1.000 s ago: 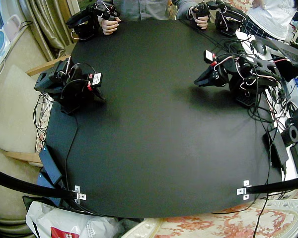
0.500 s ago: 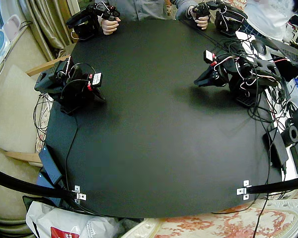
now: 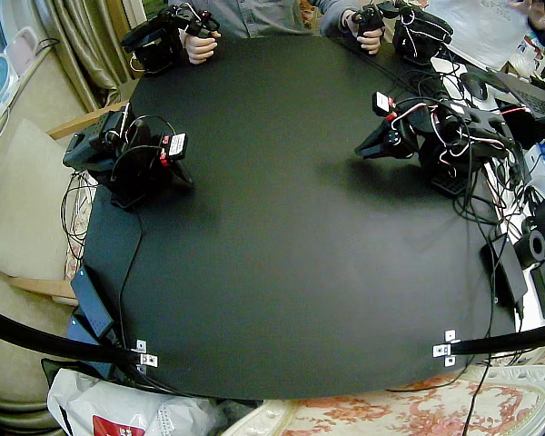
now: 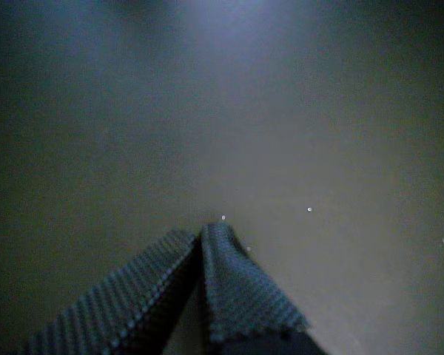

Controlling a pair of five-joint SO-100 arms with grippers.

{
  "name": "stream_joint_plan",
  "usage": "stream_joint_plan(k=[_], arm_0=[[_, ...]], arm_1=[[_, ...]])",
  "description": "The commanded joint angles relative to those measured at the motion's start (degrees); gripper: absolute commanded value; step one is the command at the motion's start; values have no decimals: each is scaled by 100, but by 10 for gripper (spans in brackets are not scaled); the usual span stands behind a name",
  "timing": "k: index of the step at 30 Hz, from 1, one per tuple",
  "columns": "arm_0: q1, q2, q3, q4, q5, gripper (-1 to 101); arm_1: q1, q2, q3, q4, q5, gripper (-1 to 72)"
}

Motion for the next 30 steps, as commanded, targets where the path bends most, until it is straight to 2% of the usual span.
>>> stream_joint_plan(k=[1,23,25,26,27,28,30], arm_0=[[123,141,70,-26,-62,0],[105,141,70,-35,-167,0],[70,141,70,-650,-255,0],[-53,141,70,-1556,-378,0],[-316,141,70,-3173,-896,0],[-396,141,70,-4069,-967,0],[-299,141,70,-5739,-536,0]], arm_1=[[-26,97,-88,-18,-35,-3],[-26,97,-88,-18,-44,-3],[-26,97,-88,-18,-44,-3],[-26,97,-88,-18,-53,-3],[-26,97,-88,-9,-53,-3],[-35,97,-88,-9,-53,-3],[-88,97,-88,-9,-105,-3]])
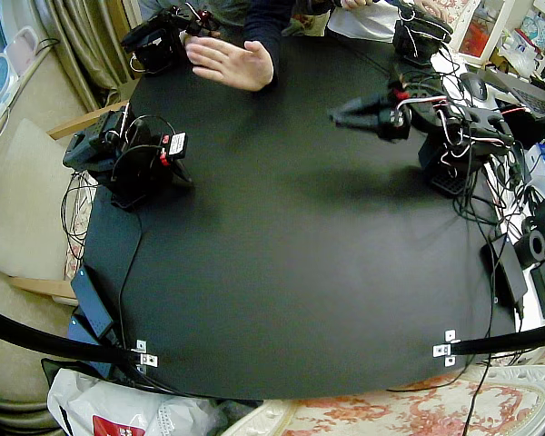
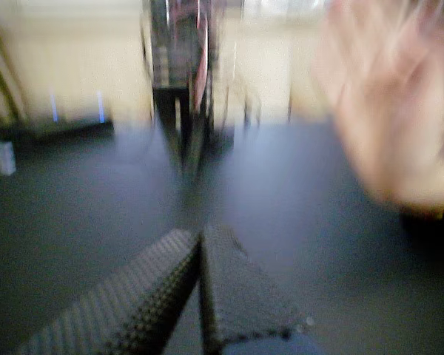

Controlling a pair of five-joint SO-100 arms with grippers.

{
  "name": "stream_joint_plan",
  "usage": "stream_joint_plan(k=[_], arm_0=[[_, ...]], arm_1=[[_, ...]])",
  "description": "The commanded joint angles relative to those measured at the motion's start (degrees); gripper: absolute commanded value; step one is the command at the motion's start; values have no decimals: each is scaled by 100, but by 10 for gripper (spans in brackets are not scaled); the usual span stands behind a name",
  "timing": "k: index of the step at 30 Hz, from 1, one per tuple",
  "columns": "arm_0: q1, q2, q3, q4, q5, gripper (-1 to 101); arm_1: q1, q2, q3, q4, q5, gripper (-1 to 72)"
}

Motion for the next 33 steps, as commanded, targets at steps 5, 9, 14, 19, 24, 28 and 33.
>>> stream_joint_plan(k=[5,9,14,19,24,28,33], arm_0=[[712,-1389,-3015,3085,185,-3],[765,-4764,-8613,4764,1336,-2],[905,-5001,-9360,3234,1916,-2],[536,-2813,-5871,264,721,-2],[747,-6346,-12208,7233,105,-2],[1072,-4667,-10151,6170,316,-2],[993,-3243,-7893,3867,677,-2]], arm_1=[[-26,88,-88,-26,-26,-3],[26,88,-88,-26,26,-3],[44,88,-88,-26,53,-3],[62,88,-88,-26,70,-3],[62,88,-88,-26,70,-3],[79,88,-88,-35,97,-3],[88,88,-88,-44,79,-3]])
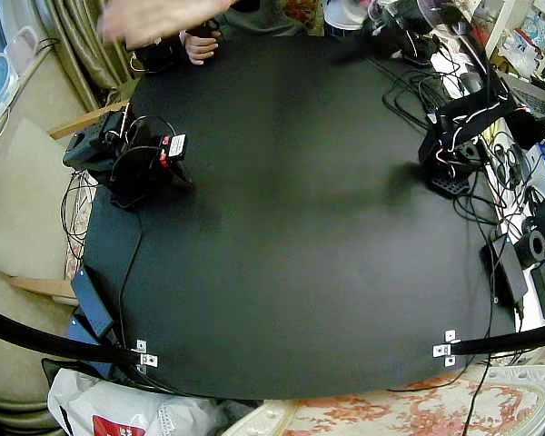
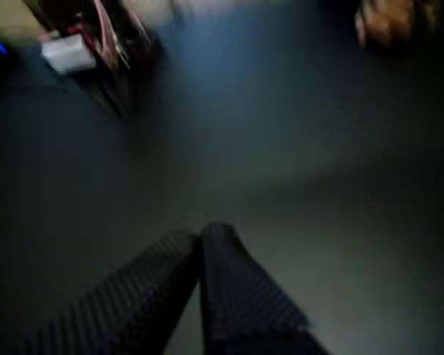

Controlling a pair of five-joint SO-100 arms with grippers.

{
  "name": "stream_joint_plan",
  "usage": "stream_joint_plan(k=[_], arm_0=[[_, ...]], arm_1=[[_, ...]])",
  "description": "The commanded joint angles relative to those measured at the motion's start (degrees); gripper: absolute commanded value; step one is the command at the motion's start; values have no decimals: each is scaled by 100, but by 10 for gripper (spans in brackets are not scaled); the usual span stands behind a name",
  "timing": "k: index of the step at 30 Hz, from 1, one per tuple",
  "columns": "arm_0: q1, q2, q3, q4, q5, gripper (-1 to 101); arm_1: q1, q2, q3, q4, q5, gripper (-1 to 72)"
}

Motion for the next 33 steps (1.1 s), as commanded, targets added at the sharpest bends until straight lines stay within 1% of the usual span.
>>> stream_joint_plan(k=[1,2,3,4,6,7,8,9,10,11,12,13,14,15,16,17,19,20,21,22,23,24,25,26,27,28,29,30,31,32,33], arm_0=[[105,2259,1688,-2769,193,-2],[149,1072,-53,-1274,220,-2],[62,105,-1468,-334,141,-2],[62,-229,-2021,62,132,-2],[9,-141,-1854,44,141,-2],[35,448,-879,-844,229,-2],[123,1266,492,-2338,413,-2],[141,2004,1679,-3472,536,-2],[141,2364,2320,-4192,624,-2],[26,2162,2048,-3832,448,-2],[-237,1529,905,-2347,-44,-2],[-246,44,-1573,158,-396,-2],[-167,-844,-3129,1345,-272,-2],[-88,-1248,-3990,2127,-246,-2],[35,-642,-2962,1011,-272,-2],[97,35,-1740,-431,-202,-2],[-9,1310,475,-2865,-193,-2],[-141,1433,598,-2733,-299,-2],[-70,1187,-105,-1257,-114,-2],[-132,844,-791,-158,-272,-2],[-97,633,-1239,580,9,-2],[-88,738,-1292,1046,448,-2],[-141,1283,-598,431,290,-2],[-141,2048,510,-914,97,-2],[-211,2593,1441,-2092,-132,-2],[-334,3217,2610,-3691,-492,-2],[-404,3735,3621,-5089,-598,-2],[-659,4122,4008,-5142,-729,-2],[-246,3955,3243,-3428,44,-2],[-220,3656,2285,-1679,413,-2],[-211,3252,1608,-624,659,-2]], arm_1=[[0,132,-97,0,-88,-3],[18,132,-97,0,-79,-3],[18,132,-97,0,-79,-3],[18,132,-97,0,-79,-3],[18,132,-97,0,-88,-3],[9,132,-97,0,-97,-3],[9,132,-97,0,-97,-3],[0,132,-97,0,-105,-3],[-9,132,-97,0,-114,-3],[-9,132,-88,0,-114,-3],[-9,132,-88,0,-114,-3],[-9,132,-88,0,-114,-3],[-9,132,-88,0,-114,-3],[-9,132,-88,0,-105,-3],[-9,132,-88,0,-114,-3],[-9,132,-88,0,-105,-3],[-9,132,-88,0,-114,-3],[-9,132,-88,0,-114,-3],[-9,132,-88,0,-114,-3],[-9,132,-88,0,-114,-3],[-9,132,-88,0,-114,-3],[-9,132,-88,0,-114,-3],[-9,132,-88,0,-114,-3],[-9,132,-88,0,-114,-3],[-9,132,-88,0,-114,-3],[-9,132,-88,0,-114,-3],[-9,132,-88,0,-114,-3],[-9,132,-88,0,-114,-3],[-9,132,-88,0,-114,-3],[-9,132,-88,0,-114,-3],[-9,132,-88,0,-114,-3]])
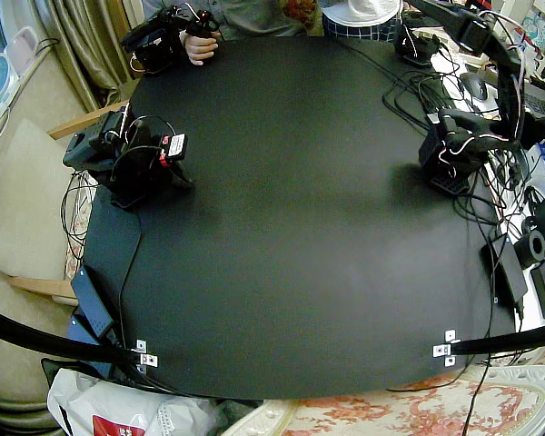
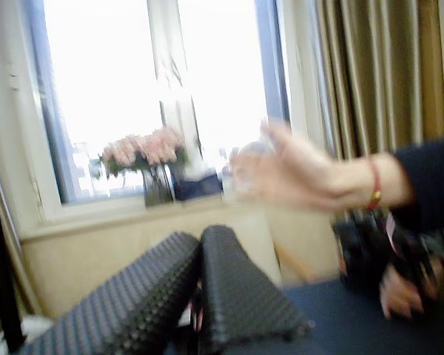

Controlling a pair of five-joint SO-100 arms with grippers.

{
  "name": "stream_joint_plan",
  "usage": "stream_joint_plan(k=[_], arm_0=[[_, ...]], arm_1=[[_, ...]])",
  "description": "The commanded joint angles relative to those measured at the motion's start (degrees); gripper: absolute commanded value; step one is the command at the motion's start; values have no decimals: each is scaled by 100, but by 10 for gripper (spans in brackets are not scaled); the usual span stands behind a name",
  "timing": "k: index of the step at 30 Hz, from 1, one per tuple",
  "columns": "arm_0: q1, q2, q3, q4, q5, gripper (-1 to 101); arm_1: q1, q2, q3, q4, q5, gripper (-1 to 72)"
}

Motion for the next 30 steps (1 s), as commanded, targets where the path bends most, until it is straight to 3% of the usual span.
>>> stream_joint_plan(k=[1,3,4,5,6,7,9,10,11,14,15,16,19,23,25,27,30], arm_0=[[193,-800,-1775,2953,457,-2],[158,-1679,-2856,3946,422,-2],[193,-1749,-3023,3920,237,-2],[255,-1362,-2602,2971,18,-2],[396,-694,-1608,1380,35,-2],[448,-580,-1283,800,18,-2],[422,-1784,-2874,2874,510,-2],[308,-2303,-3507,4307,554,-2],[114,-2268,-3322,4676,554,-2],[229,-826,-1881,2399,510,-2],[237,554,-167,-53,97,-2],[185,870,255,-686,44,-2],[193,220,-1020,2303,316,-2],[202,-791,-1854,4166,615,-2],[475,-1055,-2452,3771,431,-2],[729,53,-1283,1670,-105,-2],[668,-44,-1310,2303,-158,-2]], arm_1=[[-26,97,-88,9,-53,-3],[-26,97,-88,9,-53,-3],[-26,97,-88,9,-53,-3],[-26,97,-88,9,-53,-3],[-26,97,-88,9,-53,-3],[-26,97,-88,9,-53,-3],[-26,97,-88,9,-53,-3],[-26,97,-88,9,-53,-3],[-26,97,-88,9,-53,-3],[-26,97,-88,9,-44,-3],[-26,97,-88,9,-44,-3],[-26,97,-88,9,-35,-3],[-26,97,-88,9,-26,-3],[-18,97,-88,9,-9,-3],[-9,97,-88,9,0,-3],[-9,97,-88,9,0,-3],[-9,97,-88,9,9,-3]])
